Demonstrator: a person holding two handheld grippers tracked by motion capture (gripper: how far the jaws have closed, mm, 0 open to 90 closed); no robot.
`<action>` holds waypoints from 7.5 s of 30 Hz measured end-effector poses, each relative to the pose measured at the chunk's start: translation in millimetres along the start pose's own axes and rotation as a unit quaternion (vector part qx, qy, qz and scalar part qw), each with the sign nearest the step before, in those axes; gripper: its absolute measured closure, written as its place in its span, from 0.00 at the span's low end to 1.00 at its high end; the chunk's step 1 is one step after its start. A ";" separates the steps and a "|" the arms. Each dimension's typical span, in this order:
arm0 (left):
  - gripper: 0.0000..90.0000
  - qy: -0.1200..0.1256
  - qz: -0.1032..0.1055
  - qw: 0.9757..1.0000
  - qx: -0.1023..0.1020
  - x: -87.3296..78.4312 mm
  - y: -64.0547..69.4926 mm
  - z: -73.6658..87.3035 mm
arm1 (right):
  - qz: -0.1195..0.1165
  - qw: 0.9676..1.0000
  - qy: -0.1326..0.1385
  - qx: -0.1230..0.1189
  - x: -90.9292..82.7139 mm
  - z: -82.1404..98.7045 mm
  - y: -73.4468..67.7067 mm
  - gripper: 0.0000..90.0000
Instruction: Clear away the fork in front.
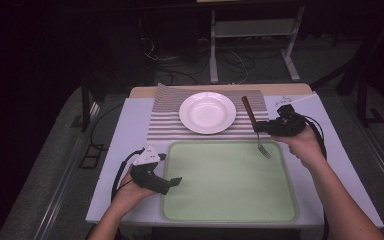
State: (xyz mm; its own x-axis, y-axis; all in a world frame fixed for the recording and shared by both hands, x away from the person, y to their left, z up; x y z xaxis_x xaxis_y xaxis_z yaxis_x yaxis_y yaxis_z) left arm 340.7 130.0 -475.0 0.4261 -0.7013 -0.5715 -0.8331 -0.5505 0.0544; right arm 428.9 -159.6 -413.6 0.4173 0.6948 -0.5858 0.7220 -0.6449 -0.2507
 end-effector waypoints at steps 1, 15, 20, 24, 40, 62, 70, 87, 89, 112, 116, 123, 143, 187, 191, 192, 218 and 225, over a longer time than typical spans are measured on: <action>0.00 0.000 0.000 1.000 0.000 0.0 0.0 0.0 | 0.000 1.000 0.000 0.000 0.0 0.0 0.0 0.86; 0.00 0.003 0.004 1.000 0.004 -1.2 2.3 -0.6 | -0.021 0.999 0.014 -0.022 -11.1 31.6 -33.2 0.86; 0.00 0.001 0.005 1.000 0.004 0.1 2.4 -0.5 | -0.037 0.999 0.013 -0.035 -5.7 40.2 -53.3 0.86; 0.00 0.001 0.006 1.000 0.006 0.6 4.2 -1.8 | -0.044 0.998 0.012 -0.039 -1.1 41.7 -59.4 0.86; 0.06 0.052 0.031 0.998 -0.015 2.9 16.5 -44.6 | -0.051 0.998 0.009 -0.044 7.9 44.2 -64.8 0.86; 0.31 0.091 0.081 0.992 -0.033 46.4 35.1 -114.0 | -0.051 0.998 0.016 -0.045 10.0 44.2 -66.7 0.86; 0.45 0.100 0.102 0.989 -0.036 58.6 47.8 -131.5 | -0.055 0.997 0.023 -0.050 13.6 40.5 -72.1 0.86; 0.67 0.100 0.102 0.988 -0.056 79.1 63.4 -141.2 | -0.066 0.995 0.030 -0.065 22.7 35.7 -91.3 0.86; 0.69 0.101 0.101 0.988 -0.058 79.1 63.0 -140.0 | -0.067 0.995 0.032 -0.066 23.6 34.7 -92.3 0.86; 0.85 0.114 0.142 0.983 -0.036 68.3 67.9 -139.0 | -0.102 0.990 0.058 -0.076 28.4 31.3 -102.7 0.38; 0.86 0.104 0.137 0.985 -0.029 62.5 62.7 -137.5 | -0.079 0.991 0.075 -0.077 26.2 29.1 -96.0 0.20; 0.86 0.104 0.130 0.986 -0.024 50.2 50.4 -133.4 | -0.054 0.993 0.063 -0.081 21.8 43.1 -79.6 0.06; 0.86 0.121 0.131 0.983 -0.039 -7.2 17.5 -111.5 | 0.035 0.997 0.042 -0.059 -19.8 107.1 -29.3 0.02; 0.82 0.046 0.117 0.991 -0.042 -6.5 13.7 -62.4 | 0.045 0.998 0.046 -0.029 -36.4 131.3 -22.8 0.03; 0.81 0.030 0.112 0.992 -0.044 13.1 5.0 -62.4 | 0.049 0.997 0.047 -0.025 -38.2 132.5 -20.3 0.03; 0.81 0.030 0.112 0.992 -0.044 13.1 5.0 -62.4 | 0.049 0.997 0.047 -0.025 -38.2 132.5 -20.3 0.03; 0.75 -0.059 0.083 0.990 -0.094 53.1 -4.6 -11.6 | 0.054 0.997 0.032 -0.042 -34.0 135.5 -21.8 0.03; 0.78 -0.076 0.086 0.989 -0.097 61.0 -2.3 -5.9 | 0.055 0.997 0.029 -0.044 -33.7 136.5 -21.5 0.03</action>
State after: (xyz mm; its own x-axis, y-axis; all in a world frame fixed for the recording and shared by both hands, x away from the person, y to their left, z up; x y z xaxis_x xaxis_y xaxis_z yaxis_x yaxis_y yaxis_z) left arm 370.8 85.8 -505.2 0.2137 -0.7239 -0.6559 -0.7994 -0.5155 0.3085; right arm 324.0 -212.6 -493.6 0.5261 0.6403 -0.5597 0.7147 -0.6896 -0.1170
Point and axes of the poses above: each handheld gripper's, and its own axes: x roughly forward along the jaws, z roughly out of its underside, y roughly to its right, the point moved 10 cm from there along x, roughly forward along the jaws, and after that the axes turned 1 degree about -z, right-handed, at the moved point
